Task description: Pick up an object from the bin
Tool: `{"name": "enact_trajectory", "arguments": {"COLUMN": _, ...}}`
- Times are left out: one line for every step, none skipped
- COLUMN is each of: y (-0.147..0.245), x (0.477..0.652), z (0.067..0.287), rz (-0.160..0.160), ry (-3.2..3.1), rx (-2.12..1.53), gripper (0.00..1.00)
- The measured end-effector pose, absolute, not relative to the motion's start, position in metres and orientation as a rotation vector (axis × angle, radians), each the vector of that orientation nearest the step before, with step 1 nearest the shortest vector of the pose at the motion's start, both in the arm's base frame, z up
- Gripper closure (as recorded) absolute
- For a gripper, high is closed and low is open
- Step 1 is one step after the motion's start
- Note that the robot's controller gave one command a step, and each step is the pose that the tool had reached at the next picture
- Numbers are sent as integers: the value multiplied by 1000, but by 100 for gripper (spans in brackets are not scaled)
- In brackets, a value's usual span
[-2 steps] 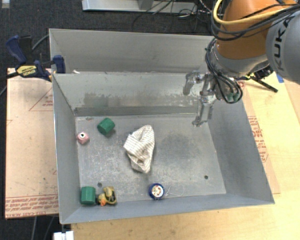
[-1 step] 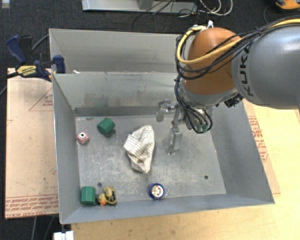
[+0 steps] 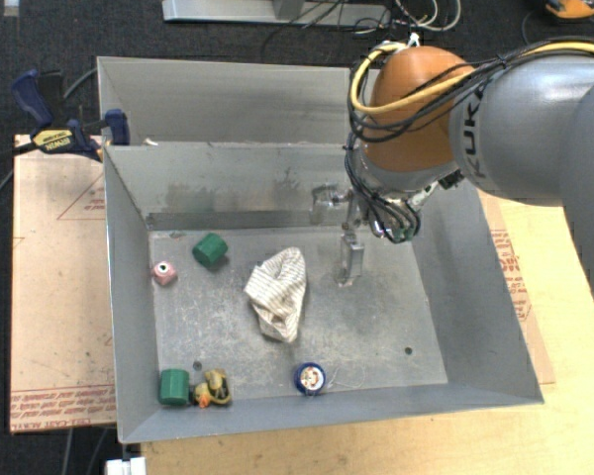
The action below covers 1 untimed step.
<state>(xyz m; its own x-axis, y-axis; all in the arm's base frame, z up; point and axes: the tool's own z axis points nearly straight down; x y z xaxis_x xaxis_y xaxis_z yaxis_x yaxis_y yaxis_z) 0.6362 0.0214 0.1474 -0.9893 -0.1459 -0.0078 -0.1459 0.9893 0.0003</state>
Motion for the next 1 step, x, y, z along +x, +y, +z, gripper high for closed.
{"name": "enact_trajectory", "arguments": {"y": 91, "x": 548, "z": 87, "rz": 13, "ry": 3144, "rx": -294, "gripper": 0}}
